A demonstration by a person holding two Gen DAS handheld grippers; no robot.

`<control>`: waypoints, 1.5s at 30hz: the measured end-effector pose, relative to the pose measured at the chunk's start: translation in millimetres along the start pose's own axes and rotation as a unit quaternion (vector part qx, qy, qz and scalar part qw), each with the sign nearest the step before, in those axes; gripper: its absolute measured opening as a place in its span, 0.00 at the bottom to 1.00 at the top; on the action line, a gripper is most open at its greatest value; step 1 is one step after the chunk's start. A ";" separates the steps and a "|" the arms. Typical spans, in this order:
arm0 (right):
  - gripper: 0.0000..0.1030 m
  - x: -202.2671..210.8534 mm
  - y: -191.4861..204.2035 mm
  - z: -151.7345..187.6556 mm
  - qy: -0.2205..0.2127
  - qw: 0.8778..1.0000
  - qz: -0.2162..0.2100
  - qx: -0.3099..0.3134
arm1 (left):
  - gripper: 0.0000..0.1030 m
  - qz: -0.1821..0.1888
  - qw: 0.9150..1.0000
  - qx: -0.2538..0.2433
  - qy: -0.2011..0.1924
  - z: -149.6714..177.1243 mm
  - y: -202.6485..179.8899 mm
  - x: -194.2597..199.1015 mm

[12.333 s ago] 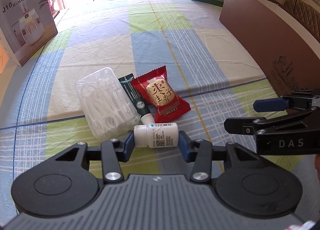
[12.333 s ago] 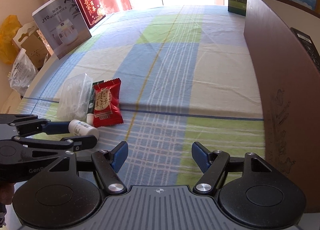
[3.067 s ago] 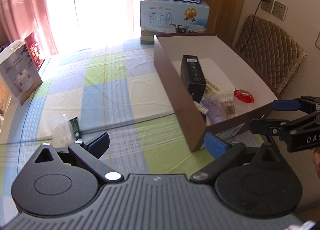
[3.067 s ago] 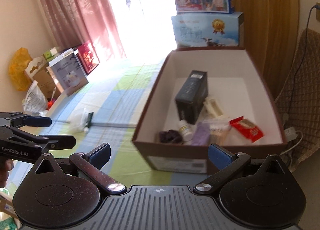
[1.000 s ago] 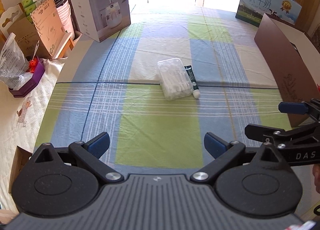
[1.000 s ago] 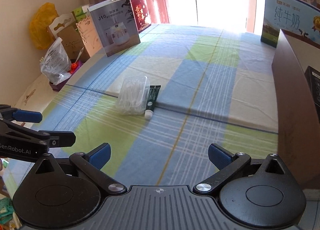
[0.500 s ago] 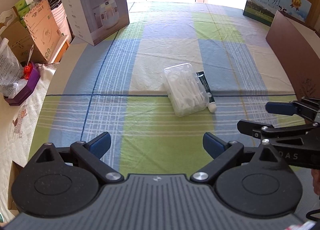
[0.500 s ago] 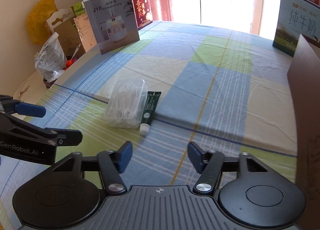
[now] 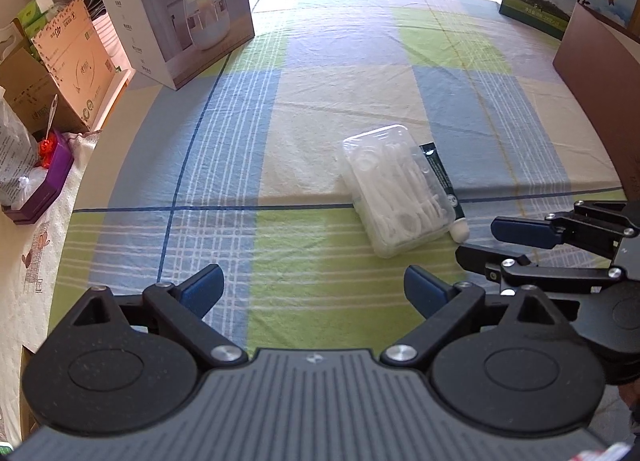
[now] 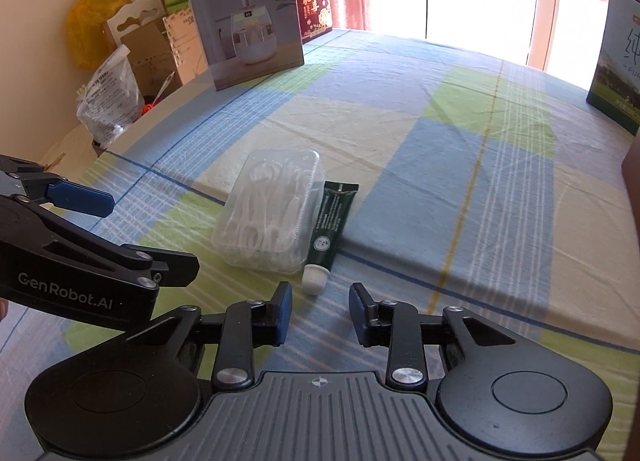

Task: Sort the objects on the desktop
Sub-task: 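Grasp the clear floss-pick case with the left gripper while the right gripper grasps the green tube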

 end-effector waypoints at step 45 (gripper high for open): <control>0.10 55.3 -94.3 50.6 0.009 0.990 0.099 -0.103 | 0.54 0.038 0.999 -0.021 0.022 -33.6 -57.7 -40.9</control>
Point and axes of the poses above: each gripper's, at about its wrist camera, not at the fingertips, and x roughly against the way its jaws point, y to its left, z to its underside, the point moved 8 cm from there along -x, roughly the way its jaws point, and after that the axes turned 6 degrees about y, right-handed, at the moved point
